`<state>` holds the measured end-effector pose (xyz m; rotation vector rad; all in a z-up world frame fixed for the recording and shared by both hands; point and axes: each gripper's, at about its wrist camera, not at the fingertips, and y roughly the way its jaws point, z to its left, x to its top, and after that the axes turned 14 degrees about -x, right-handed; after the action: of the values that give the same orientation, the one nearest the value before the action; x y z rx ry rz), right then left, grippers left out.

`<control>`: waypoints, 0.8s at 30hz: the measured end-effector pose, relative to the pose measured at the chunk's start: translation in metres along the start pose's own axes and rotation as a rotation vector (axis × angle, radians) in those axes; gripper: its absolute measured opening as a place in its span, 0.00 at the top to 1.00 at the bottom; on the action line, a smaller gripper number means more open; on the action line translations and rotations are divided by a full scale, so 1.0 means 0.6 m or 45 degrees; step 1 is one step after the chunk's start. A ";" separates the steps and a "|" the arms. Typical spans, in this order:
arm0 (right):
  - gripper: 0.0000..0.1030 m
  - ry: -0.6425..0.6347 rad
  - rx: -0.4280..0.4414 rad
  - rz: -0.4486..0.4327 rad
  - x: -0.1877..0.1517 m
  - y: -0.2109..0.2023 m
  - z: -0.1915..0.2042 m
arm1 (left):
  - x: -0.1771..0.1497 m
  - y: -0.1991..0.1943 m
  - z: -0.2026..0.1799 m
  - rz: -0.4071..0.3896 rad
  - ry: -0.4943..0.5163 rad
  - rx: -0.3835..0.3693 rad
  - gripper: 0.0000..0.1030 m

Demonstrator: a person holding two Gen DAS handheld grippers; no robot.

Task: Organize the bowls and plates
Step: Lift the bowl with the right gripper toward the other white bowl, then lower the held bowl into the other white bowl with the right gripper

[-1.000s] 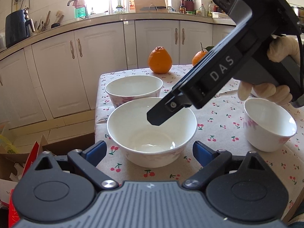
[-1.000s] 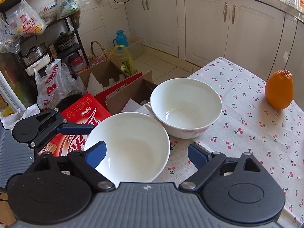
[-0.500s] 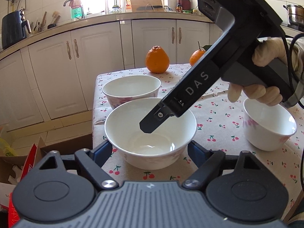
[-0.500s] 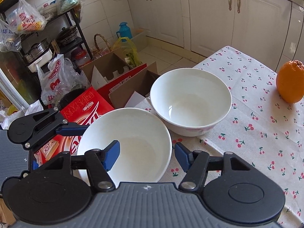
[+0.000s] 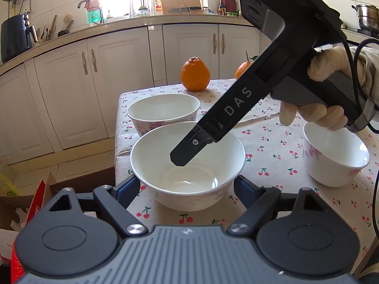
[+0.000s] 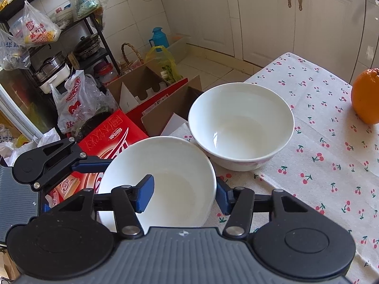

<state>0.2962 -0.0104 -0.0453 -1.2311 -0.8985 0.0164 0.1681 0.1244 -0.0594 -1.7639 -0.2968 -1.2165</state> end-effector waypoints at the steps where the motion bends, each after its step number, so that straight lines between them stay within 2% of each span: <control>1: 0.43 0.000 -0.001 0.001 0.000 0.000 0.001 | 0.000 0.000 0.000 0.000 -0.001 0.000 0.17; 14: 0.43 0.015 0.005 -0.004 -0.010 -0.021 -0.003 | 0.012 -0.008 -0.015 0.016 0.006 -0.018 0.17; 24: 0.43 0.039 0.004 -0.042 -0.047 -0.094 -0.012 | 0.035 -0.033 -0.075 0.023 0.071 -0.043 0.17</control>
<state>0.2566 -0.0509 -0.0162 -1.2103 -0.8917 -0.0275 0.1384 0.0929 -0.0284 -1.7542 -0.2286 -1.2623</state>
